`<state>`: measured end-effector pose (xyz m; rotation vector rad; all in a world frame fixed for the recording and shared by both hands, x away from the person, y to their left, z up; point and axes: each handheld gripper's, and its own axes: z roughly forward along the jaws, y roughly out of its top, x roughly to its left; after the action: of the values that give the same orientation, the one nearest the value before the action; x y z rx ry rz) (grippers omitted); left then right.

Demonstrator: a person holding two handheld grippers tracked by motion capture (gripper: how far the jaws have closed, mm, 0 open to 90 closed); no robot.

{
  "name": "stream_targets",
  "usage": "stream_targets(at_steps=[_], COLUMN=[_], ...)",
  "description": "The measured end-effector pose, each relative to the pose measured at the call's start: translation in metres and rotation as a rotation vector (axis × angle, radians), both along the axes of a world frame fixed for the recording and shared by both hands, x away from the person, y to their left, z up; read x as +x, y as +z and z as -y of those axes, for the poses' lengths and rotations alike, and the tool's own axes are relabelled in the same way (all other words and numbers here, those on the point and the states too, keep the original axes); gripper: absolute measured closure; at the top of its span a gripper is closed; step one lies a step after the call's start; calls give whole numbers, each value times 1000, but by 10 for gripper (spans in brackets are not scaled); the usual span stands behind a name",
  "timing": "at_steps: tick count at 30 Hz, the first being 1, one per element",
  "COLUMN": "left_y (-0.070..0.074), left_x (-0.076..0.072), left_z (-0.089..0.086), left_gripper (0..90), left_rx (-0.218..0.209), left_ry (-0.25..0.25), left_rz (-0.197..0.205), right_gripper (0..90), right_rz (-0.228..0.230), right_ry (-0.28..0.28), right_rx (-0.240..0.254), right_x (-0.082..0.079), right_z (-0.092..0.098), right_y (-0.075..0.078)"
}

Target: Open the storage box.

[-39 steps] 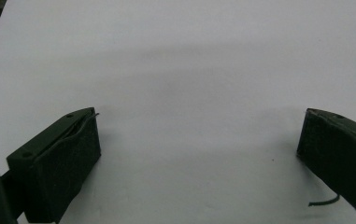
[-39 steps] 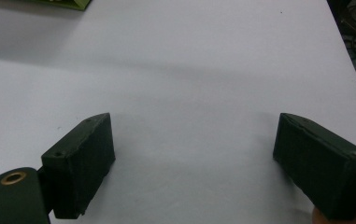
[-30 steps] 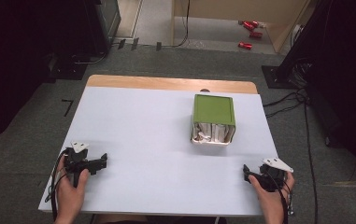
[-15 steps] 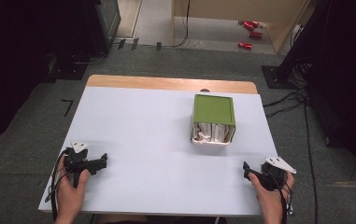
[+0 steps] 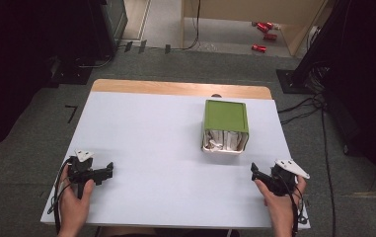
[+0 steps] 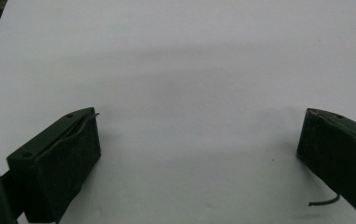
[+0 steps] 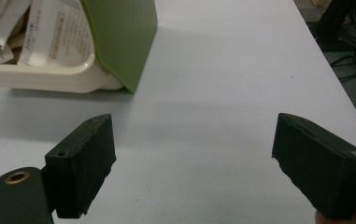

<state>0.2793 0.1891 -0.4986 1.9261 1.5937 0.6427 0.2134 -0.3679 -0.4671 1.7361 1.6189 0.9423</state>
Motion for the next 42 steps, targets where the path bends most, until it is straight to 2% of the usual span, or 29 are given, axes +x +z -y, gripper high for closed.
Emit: stream_targets(at_steps=[10, 22, 34, 42], left_y=[0, 0, 0, 0], left_x=[0, 0, 0, 0], left_z=[0, 0, 0, 0], left_gripper=[0, 0, 0, 0], left_rx=[0, 0, 0, 0], left_ry=[0, 0, 0, 0], left_rz=[0, 0, -1, -1], right_gripper=[138, 138, 185, 240], right_rz=[12, 25, 42, 46], right_ry=[-10, -8, -19, -21], right_rx=[31, 14, 16, -9], right_x=[12, 27, 45, 59], right_z=[-13, -26, -38, -45], right_y=[12, 24, 23, 18])
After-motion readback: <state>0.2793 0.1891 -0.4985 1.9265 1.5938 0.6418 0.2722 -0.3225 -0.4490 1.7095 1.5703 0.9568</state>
